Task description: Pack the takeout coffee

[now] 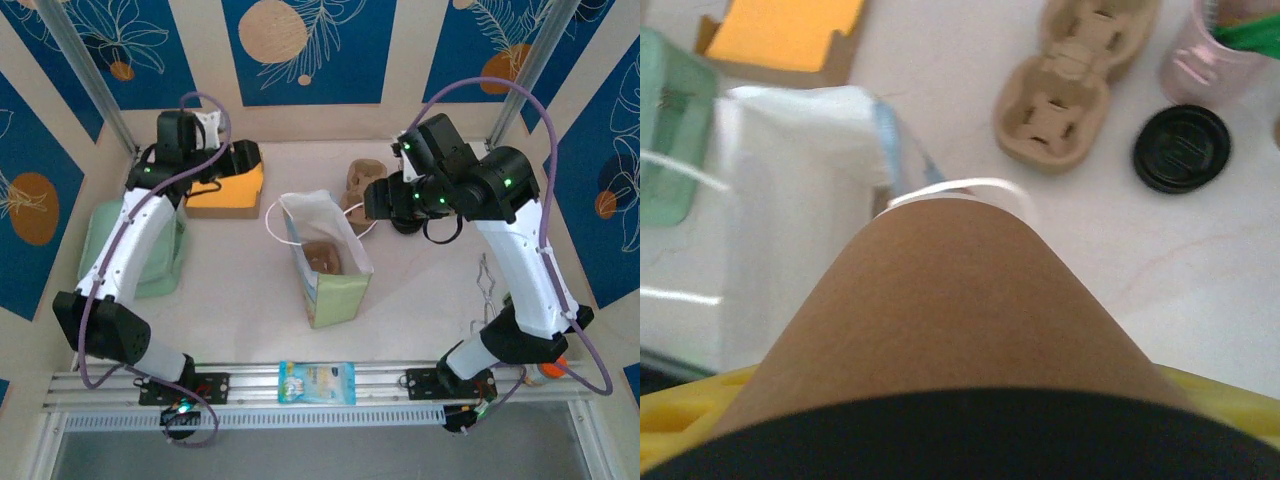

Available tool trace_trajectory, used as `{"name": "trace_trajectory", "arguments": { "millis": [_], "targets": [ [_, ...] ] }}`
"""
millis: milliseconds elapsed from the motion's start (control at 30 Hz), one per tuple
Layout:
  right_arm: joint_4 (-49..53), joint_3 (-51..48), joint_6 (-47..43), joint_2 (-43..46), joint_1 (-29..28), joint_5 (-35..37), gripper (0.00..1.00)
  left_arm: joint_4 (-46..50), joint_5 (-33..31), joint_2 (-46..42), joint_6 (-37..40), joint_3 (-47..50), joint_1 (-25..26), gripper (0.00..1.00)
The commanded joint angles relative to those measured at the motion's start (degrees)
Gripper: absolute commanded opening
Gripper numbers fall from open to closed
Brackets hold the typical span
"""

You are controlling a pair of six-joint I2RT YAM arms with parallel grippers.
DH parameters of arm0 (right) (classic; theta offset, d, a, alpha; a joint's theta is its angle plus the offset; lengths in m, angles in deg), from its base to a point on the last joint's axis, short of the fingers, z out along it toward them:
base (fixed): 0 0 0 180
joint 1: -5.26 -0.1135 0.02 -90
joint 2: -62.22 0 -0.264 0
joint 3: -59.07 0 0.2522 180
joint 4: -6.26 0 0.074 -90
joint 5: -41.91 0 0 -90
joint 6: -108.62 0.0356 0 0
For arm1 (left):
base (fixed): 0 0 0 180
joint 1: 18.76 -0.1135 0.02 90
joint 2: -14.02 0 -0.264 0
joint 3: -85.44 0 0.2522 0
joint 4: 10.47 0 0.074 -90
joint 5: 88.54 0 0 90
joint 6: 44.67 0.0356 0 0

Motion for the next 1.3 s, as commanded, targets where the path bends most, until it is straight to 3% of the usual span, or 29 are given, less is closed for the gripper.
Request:
{"name": "trace_trajectory", "arguments": {
  "millis": [0,200,333,1000,1267],
  "targets": [
    [2.77,4.09,-2.65,-2.80,-2.44,-4.66,0.63,10.28,0.83,4.73,9.48,-9.42,3.59,0.69],
    [4.45,9.33,-3.37,-8.88,-5.89,-5.89,0.62,25.67,0.89,16.46,19.74,-27.65,9.18,0.70],
    [5.18,9.98,-3.64,-11.74,-7.09,-6.83,0.62,32.70,-0.22,21.84,24.32,-33.84,11.41,0.70],
    [5.89,1.50,-1.58,-15.88,-8.72,-5.35,0.60,33.70,3.76,20.30,29.89,-27.69,15.26,0.69],
    [5.70,-1.05,-0.93,-16.05,-9.34,-5.33,0.60,32.57,3.63,19.31,29.53,-24.73,15.59,0.61]
  ]
}}
